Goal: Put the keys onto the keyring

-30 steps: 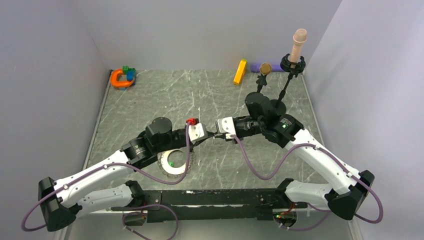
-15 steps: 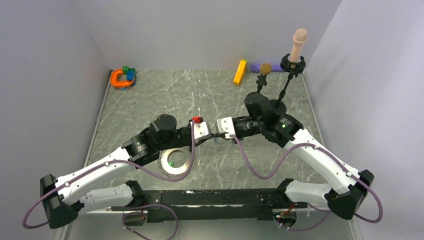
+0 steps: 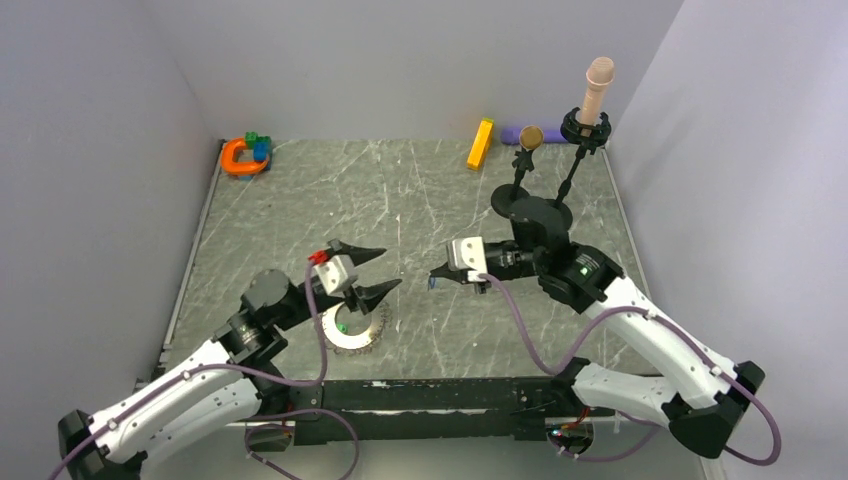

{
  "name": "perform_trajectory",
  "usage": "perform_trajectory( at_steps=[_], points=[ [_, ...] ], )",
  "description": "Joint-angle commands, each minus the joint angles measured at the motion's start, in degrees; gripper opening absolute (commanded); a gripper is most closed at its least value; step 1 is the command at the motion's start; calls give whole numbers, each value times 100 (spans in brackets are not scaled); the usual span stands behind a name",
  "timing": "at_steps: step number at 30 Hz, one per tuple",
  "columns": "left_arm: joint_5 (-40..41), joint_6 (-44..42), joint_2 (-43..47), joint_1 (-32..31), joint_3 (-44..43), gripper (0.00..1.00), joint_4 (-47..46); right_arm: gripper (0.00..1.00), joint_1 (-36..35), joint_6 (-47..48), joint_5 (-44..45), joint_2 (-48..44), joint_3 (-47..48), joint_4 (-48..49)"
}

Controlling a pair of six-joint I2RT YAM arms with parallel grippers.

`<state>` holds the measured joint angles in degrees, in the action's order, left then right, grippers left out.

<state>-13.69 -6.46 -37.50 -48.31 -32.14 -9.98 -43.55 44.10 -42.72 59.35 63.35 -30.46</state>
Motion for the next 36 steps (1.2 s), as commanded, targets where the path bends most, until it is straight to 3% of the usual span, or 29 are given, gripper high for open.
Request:
perform_trajectory(
  at_steps=[1,5,7,13,36],
  points=[
    [-644,419,388,348,776,58,-1858,0,-5,-440,-342,-505,-397,1052],
    [-1216,554,162,468,804,40,-2256,0,-2,-620,-540,-694,-736,1543],
    [-1525,595,-103,464,635,35,-2286,0,1,-705,-614,-791,-912,1836],
    [-1937,1010,-470,465,715,35,-3388,0,4,-857,-754,-864,-1143,2310],
    [-2364,1218,-986,466,472,34,-3756,0,1,-1262,-729,-797,-1325,2766]
  ],
)
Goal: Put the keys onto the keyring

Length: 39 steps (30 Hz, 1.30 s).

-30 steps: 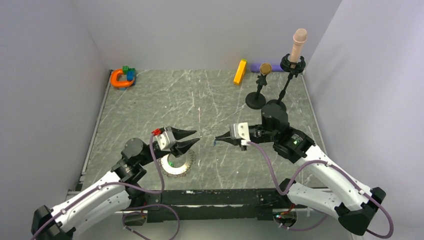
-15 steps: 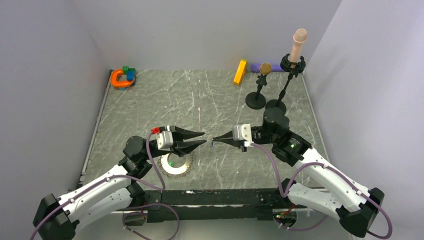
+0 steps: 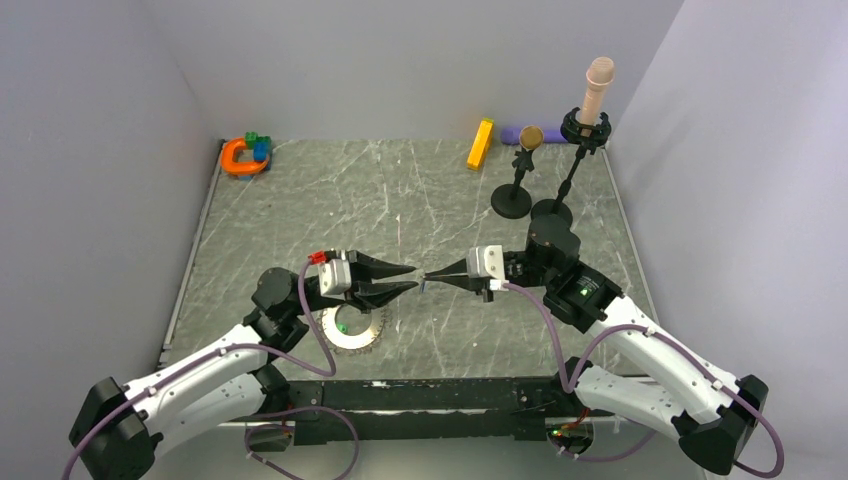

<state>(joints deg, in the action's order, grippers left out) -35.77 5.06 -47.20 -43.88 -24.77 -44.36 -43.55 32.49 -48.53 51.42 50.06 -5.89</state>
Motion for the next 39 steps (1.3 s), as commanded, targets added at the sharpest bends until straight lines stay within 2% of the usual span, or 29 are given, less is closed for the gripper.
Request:
perform_trajectory(
  at_steps=[1,18,20,23,29,35,39],
  points=[
    [-170,65,-29,25,-272,33,-313,0,3,-107,-154,4,11,299],
    [-379,98,-258,-20,-415,27,-295,0,0,-135,-192,115,89,307],
    [-412,68,-301,-30,-443,23,-224,0,-3,-153,-192,123,91,338],
    [-383,65,-296,-37,-415,1,-220,0,-5,-159,-192,125,100,327],
    [-65,-5,-128,-44,-430,0,167,0,2,-182,-196,131,99,290],
    [184,-373,101,-48,-877,0,1539,23,1,-186,-68,217,202,-13],
    [266,-861,78,-48,-1460,0,2824,30,1,-66,32,280,376,-345]
  ],
)
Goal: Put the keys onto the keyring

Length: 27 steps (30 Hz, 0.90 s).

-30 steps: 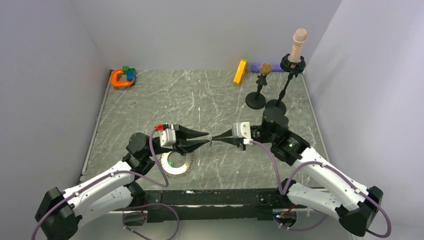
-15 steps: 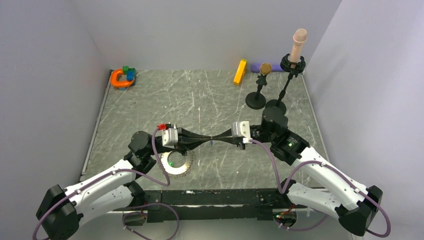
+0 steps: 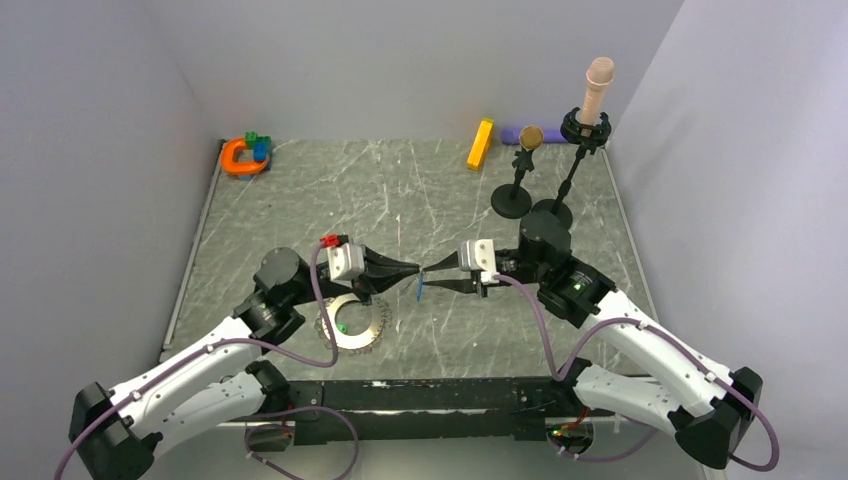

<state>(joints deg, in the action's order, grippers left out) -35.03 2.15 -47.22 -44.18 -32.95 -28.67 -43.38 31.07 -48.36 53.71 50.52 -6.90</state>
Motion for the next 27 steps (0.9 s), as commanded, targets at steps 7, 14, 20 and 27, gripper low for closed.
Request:
perform_trajectory(
  at_steps=[7,14,20,27],
  points=[
    [255,-1172,-236,-22,-1518,0,3015,38,-17,221,325,184,740,-782],
    [453,-1611,-551,-198,-2061,0,4093,40,-19,128,503,327,923,-944],
    [838,-1769,-742,-413,-2389,0,4553,30,-30,27,529,506,954,-1060],
    [1290,-1863,-797,-582,-2561,0,4853,21,-28,-130,422,673,1071,-1304]
  ],
)
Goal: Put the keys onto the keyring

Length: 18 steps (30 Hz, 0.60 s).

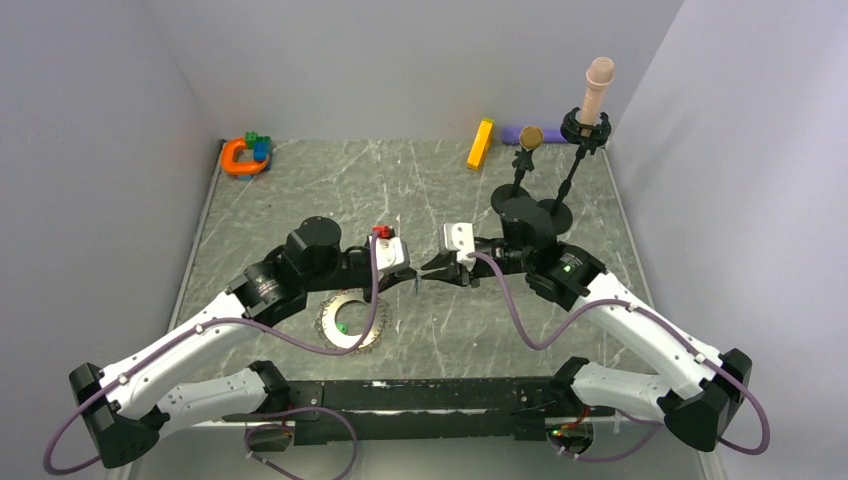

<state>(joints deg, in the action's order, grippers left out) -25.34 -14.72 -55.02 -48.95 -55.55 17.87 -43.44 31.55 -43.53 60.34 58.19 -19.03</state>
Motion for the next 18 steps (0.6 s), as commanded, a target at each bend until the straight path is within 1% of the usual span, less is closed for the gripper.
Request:
perform_trajectory(
  at_steps=[1,8,18],
  points=[
    [354,-184,-31,-132,-316,0,210,22,-24,-224,-55,26,303,-66],
    [480,-198,-57,-208,-343,0,204,22,-47,-386,-103,114,308,41],
    [531,-96,24,-259,-230,0,-66,23,-83,-566,-99,172,215,181]
  ],
)
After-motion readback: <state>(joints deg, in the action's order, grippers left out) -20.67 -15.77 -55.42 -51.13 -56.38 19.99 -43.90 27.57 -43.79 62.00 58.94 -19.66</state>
